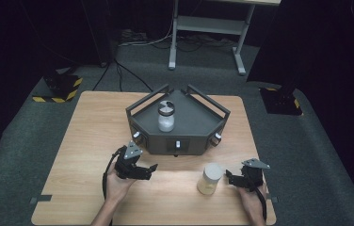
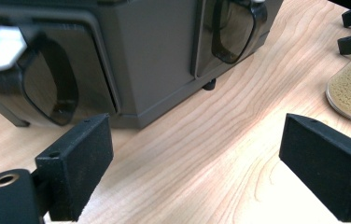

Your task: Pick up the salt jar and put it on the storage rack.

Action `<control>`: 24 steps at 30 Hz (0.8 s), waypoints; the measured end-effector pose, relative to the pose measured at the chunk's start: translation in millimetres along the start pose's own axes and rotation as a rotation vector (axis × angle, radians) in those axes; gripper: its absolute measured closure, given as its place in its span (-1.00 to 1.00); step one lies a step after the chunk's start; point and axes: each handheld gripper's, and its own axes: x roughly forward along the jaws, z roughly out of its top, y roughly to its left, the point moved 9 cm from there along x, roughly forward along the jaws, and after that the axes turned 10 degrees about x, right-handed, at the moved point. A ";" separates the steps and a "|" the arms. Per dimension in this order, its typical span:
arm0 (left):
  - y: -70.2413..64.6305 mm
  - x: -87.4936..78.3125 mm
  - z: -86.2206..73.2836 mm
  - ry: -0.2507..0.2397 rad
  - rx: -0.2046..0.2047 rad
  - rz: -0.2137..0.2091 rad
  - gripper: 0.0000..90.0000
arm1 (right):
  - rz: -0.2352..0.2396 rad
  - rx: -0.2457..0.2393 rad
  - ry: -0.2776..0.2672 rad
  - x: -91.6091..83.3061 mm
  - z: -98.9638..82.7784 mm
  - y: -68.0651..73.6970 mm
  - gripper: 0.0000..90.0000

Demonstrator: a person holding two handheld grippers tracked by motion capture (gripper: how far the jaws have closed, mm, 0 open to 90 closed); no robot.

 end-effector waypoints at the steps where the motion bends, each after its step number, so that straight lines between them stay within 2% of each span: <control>1: 0.4 0.9 -2.6 -0.003 -0.012 -0.009 -0.78 | 0.000 0.000 0.000 0.0 0.0 0.0 -0.74; 5: -0.7 7.8 -12.1 -0.003 -0.039 -0.023 -0.78 | -0.001 0.000 0.001 0.0 0.1 0.0 -0.74; 10: -2.7 18.0 -19.1 0.026 -0.042 -0.031 -0.79 | -0.001 0.000 0.001 0.0 0.1 0.0 -0.74; 16: -5.0 31.0 -25.3 0.076 -0.020 -0.037 -0.79 | -0.001 0.000 0.001 0.0 0.1 0.0 -0.74; 24: -11.4 41.2 -29.9 0.118 0.011 -0.012 -0.79 | -0.001 0.000 0.001 0.0 0.1 0.0 -0.74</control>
